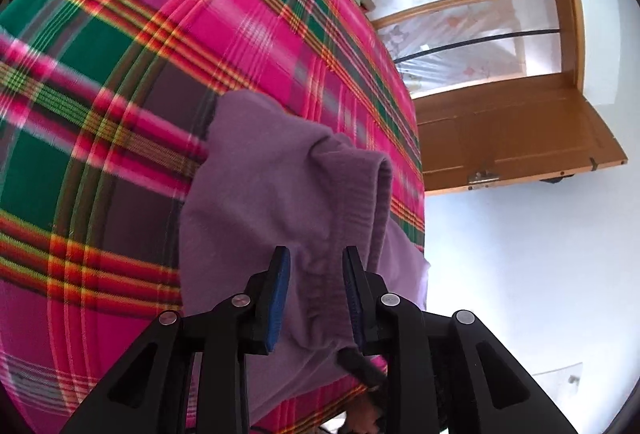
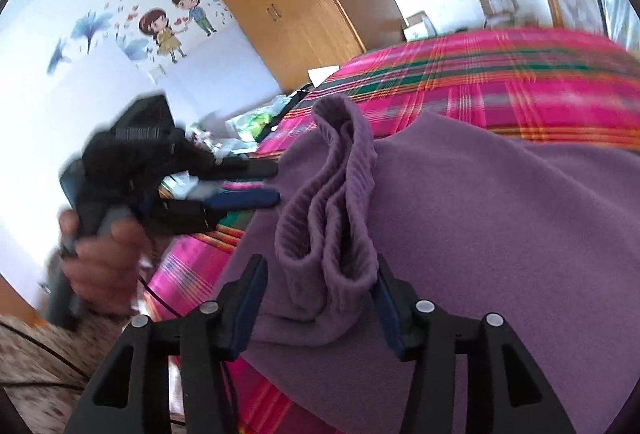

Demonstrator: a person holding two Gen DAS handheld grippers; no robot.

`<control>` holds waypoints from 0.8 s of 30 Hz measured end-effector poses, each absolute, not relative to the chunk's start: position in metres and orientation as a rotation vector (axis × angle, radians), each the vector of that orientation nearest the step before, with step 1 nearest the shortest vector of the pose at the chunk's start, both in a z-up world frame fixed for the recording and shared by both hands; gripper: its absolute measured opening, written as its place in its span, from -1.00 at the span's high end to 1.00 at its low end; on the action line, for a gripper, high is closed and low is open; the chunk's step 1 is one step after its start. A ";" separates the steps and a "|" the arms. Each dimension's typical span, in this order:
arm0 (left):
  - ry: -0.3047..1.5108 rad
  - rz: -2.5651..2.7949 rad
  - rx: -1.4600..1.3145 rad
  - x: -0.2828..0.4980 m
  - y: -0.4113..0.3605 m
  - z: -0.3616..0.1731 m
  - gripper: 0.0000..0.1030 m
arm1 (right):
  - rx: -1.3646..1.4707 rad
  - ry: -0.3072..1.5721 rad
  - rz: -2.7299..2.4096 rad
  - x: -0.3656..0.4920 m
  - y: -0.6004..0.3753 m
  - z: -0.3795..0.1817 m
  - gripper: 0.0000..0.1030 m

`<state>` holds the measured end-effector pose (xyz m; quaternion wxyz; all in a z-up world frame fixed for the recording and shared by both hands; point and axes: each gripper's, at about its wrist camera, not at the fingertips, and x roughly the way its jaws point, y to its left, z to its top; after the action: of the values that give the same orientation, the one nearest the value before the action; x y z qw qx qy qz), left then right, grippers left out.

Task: Fold clothes
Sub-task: 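Open the left gripper and release the bundle onto the sweatpants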

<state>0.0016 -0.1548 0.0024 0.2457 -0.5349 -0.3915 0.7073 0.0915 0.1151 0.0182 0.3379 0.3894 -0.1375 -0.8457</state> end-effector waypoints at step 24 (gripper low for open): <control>-0.918 2.150 -1.400 0.021 -0.172 0.000 0.15 | 1.273 -0.471 -2.030 0.010 0.096 0.001 0.41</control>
<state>0.0207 -0.1721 -0.0003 0.2070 -0.5026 -0.3298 0.7719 0.0097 0.0962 0.0008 0.3425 0.4899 -0.1813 -0.7809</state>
